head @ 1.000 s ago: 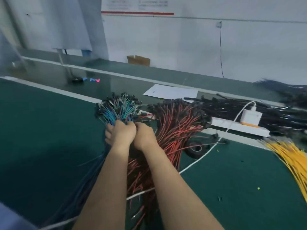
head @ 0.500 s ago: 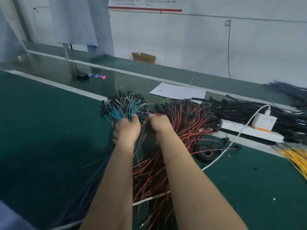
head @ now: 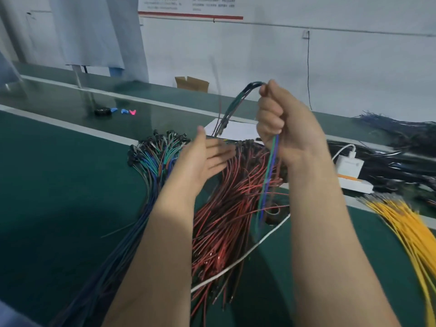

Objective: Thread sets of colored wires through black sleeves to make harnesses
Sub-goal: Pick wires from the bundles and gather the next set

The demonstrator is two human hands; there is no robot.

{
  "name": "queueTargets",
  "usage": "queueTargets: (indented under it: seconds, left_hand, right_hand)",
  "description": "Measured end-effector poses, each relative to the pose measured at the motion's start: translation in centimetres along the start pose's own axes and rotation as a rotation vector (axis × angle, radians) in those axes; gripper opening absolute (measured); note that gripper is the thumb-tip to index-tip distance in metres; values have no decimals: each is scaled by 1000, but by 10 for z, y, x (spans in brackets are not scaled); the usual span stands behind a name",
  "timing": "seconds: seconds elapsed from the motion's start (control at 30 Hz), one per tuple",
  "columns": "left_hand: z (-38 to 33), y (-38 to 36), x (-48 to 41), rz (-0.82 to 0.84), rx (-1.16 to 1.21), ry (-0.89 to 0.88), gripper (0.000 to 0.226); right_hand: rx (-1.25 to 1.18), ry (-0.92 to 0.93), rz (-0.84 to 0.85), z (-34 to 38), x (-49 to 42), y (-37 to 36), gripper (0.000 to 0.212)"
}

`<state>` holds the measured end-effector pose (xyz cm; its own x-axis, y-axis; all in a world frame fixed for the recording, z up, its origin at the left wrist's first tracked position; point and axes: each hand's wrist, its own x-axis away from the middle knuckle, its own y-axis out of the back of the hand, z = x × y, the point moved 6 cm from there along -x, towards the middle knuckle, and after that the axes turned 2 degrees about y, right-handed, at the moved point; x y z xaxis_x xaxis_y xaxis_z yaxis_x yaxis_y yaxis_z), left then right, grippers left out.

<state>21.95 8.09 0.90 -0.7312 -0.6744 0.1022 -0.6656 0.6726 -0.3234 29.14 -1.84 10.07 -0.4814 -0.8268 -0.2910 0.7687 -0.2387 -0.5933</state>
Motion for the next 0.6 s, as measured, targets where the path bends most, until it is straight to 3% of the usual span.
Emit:
queueTargets:
  seconds: [0.07, 0.17, 0.23, 0.4, 0.6]
  left_hand:
    - [-16, -39, 8, 184, 140, -1, 57]
    - [-32, -102, 24, 338, 125, -52, 44]
    - [-31, -141, 36, 393, 108, -94, 35]
    - [-2, -220, 76, 586, 42, -95, 23]
    - [64, -252, 85, 567, -394, -219, 20]
  right_hand:
    - [338, 24, 5, 18, 25, 8, 26]
    - [754, -43, 12, 32, 71, 29, 21]
    - [773, -105, 9, 42, 101, 44, 14]
    - [734, -164, -24, 80, 168, 83, 33]
    - [675, -14, -594, 106, 211, 166, 35]
